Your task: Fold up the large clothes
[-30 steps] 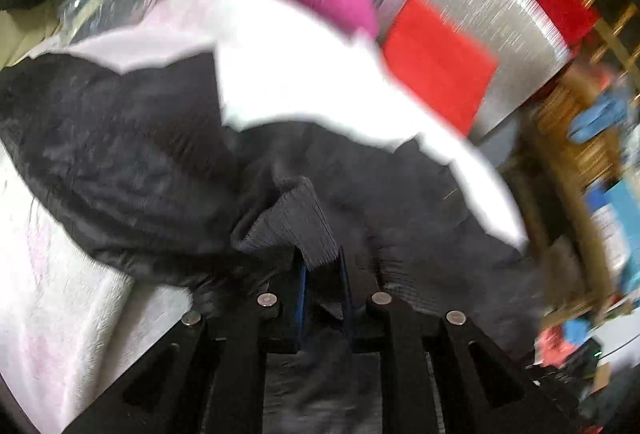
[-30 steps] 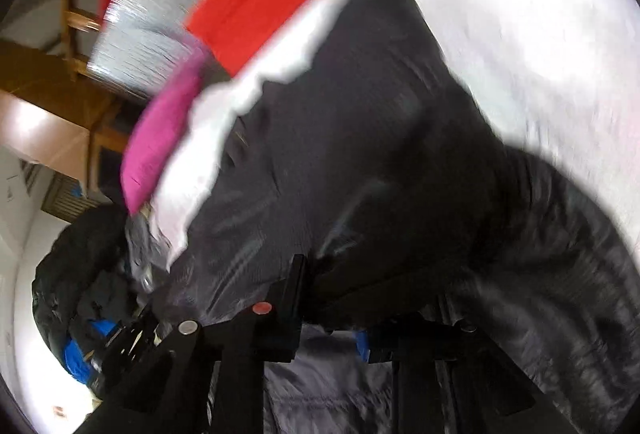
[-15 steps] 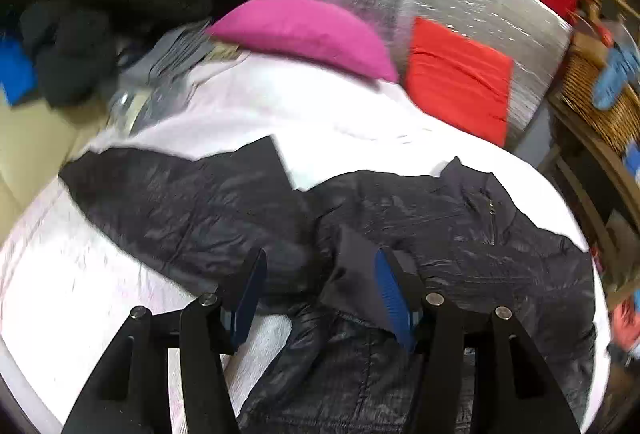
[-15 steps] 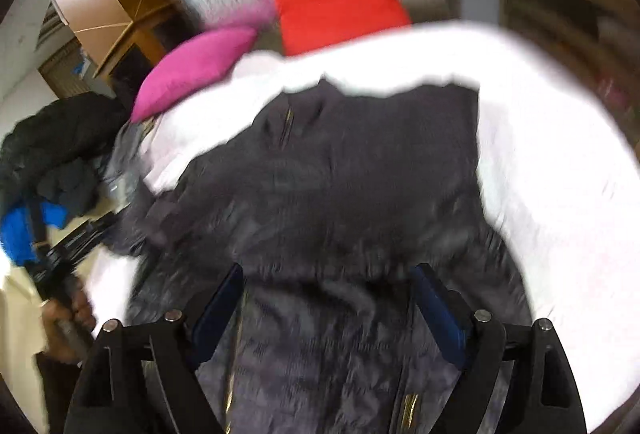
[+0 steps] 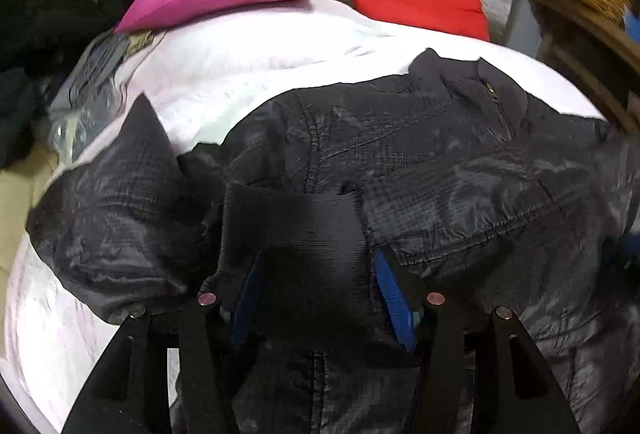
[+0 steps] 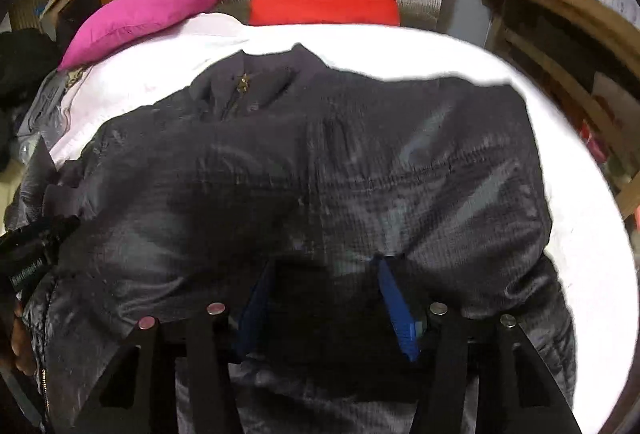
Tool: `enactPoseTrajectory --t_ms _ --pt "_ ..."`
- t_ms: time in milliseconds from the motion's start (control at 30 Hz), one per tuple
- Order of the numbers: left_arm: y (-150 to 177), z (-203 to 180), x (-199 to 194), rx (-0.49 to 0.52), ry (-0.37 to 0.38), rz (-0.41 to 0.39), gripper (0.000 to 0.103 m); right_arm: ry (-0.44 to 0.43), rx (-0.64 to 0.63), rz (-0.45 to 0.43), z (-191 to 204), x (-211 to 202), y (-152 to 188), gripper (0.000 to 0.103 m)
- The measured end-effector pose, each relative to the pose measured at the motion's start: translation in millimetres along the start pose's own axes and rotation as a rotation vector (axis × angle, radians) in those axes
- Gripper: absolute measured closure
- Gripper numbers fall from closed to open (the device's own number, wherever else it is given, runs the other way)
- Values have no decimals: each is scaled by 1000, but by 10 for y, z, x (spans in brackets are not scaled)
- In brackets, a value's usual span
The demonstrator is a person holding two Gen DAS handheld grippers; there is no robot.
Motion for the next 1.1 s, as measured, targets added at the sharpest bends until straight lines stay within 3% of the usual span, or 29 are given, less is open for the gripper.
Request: enactPoseTrajectory --t_ms 167,400,700,967,1100 --pt "6 9 12 -14 19 2 44 37 -39 -90 125 -150 -239 45" --pt "24 -41 35 40 -16 -9 40 92 -177 -22 455 212 -140 45" --pt "-23 -44 -18 39 -11 -8 35 135 -221 -43 505 178 -91 45" --pt "-242 119 -343 -12 -56 -146 25 142 -274 -60 621 23 -63 45" --pt "-119 122 -116 4 -80 -52 25 138 -275 -75 644 -61 -56 45"
Point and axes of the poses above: each gripper's, at about its wrist camera, not at the fingertips, and x roughly the way its jaws point, z to its left, y to its underside, the point moved 10 cm from there along x, roughly the way its jaws point, and after that the axes turned 1 degree about -z, right-handed, at the moved point
